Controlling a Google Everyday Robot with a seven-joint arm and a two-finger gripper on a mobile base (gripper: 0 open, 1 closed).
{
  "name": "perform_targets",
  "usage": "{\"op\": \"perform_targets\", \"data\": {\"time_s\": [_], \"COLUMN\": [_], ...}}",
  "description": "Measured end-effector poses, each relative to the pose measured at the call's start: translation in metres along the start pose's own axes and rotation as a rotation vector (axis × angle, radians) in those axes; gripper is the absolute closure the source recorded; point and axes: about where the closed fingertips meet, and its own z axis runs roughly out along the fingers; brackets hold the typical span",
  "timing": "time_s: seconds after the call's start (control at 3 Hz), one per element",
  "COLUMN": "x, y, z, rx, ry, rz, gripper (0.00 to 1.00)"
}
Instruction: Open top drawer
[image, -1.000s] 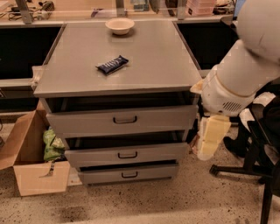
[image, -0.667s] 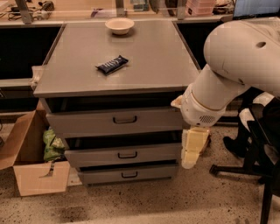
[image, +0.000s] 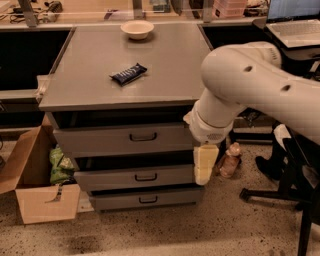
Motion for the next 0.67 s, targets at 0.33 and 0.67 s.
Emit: {"op": "perform_targets", "data": {"time_s": [0.33,0.67], "x": [-0.007,-0.012], "y": [-0.034,-0.067], "z": [0.029,0.048], "rx": [0.074,0.142], "ry": [0.027,0.048], "rz": [-0.056,-0.074], "gripper": [0.00,0.00]}}
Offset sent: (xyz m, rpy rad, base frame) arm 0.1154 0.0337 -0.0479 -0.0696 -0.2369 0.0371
